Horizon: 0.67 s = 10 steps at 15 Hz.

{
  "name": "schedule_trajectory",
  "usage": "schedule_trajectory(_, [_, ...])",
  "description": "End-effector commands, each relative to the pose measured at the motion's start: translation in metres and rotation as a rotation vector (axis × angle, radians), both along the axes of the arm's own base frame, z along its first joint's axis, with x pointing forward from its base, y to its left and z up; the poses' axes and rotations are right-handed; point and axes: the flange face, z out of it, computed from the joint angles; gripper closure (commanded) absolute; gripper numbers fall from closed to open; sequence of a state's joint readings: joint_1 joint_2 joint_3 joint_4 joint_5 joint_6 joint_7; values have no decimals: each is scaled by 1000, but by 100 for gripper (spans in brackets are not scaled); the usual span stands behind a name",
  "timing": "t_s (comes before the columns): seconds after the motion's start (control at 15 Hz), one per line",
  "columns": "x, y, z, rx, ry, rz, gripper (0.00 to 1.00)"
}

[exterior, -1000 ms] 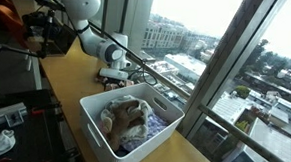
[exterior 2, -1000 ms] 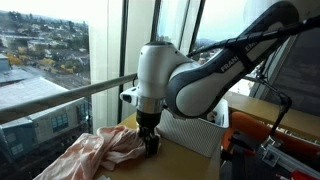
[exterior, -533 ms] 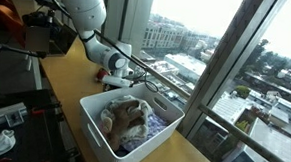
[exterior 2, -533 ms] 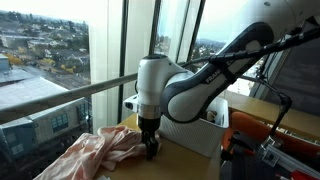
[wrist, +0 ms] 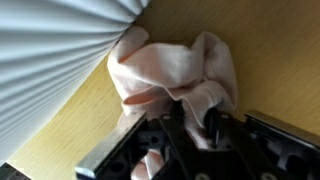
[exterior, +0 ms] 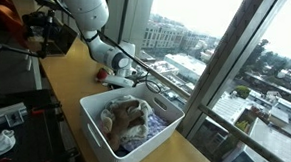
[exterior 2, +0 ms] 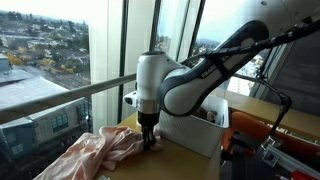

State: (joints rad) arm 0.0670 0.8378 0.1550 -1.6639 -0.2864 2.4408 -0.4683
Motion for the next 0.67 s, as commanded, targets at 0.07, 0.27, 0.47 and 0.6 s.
schedule_trajectory(0.07, [-2, 0, 62, 13, -61, -16, 100])
schedule_trajectory(0.27, [-5, 1, 121, 21, -137, -20, 98])
schedule_trajectory(0.47, [-9, -2, 183, 22, -213, -30, 97])
schedule_trajectory(0.6, [-13, -5, 220, 25, -259, -41, 97])
